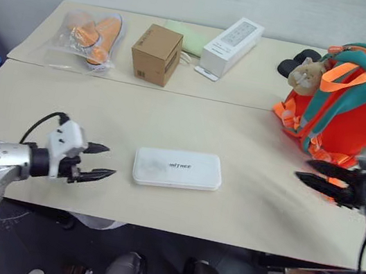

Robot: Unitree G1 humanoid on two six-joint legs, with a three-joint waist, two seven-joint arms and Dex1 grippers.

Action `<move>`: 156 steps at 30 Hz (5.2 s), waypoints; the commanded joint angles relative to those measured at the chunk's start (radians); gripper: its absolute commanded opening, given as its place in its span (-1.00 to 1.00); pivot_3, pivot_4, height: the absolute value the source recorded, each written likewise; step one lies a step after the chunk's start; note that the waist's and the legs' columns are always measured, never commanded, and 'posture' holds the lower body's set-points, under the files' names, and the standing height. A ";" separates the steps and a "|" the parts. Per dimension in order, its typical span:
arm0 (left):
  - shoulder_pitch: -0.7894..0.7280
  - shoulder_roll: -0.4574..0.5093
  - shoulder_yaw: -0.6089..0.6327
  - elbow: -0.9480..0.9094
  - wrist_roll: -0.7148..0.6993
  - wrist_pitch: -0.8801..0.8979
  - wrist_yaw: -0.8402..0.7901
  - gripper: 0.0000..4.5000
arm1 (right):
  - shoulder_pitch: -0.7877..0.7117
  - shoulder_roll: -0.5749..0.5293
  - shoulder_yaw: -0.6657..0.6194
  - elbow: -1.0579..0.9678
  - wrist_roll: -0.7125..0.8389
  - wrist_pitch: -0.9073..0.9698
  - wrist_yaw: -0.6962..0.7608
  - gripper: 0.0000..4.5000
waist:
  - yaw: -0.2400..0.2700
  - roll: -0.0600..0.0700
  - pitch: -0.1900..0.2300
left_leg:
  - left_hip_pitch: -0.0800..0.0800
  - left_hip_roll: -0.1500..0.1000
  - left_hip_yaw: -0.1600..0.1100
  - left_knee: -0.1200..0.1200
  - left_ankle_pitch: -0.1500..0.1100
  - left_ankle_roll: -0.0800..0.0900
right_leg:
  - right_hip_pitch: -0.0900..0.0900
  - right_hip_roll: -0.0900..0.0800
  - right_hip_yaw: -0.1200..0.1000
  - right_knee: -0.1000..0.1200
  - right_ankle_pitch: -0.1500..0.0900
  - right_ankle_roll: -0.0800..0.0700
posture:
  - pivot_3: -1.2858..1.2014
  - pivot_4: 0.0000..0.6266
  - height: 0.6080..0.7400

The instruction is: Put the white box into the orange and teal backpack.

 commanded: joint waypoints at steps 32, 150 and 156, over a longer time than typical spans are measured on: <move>-0.401 -0.132 -0.160 0.478 0.101 0.080 -0.108 -0.59 | -0.176 0.233 0.346 0.031 -0.278 -0.049 -0.054 -1.00 | -0.007 -0.001 0.000 | -0.003 -0.001 0.003 0.009 0.003 0.009 | -0.002 0.000 -0.008 0.010 0.001 0.002 | 0.03 -0.52 1.00; -0.761 -0.324 0.429 0.293 -0.655 0.781 0.411 -0.40 | -0.393 0.199 -0.020 -0.101 0.237 0.321 -0.092 -0.98 | -0.021 -0.005 0.002 | -0.005 -0.002 -0.001 0.006 0.009 0.004 | -0.002 0.003 0.001 0.010 0.001 0.003 | 0.03 -0.52 1.00; -0.802 -0.278 0.331 0.267 -0.651 0.707 0.242 -0.40 | -0.299 0.001 -0.140 -0.288 0.589 0.583 0.058 -0.98 | -0.024 -0.006 0.003 | -0.003 -0.002 0.002 0.005 0.008 0.004 | -0.002 0.003 -0.003 0.010 0.001 0.003 | 0.03 -0.52 1.00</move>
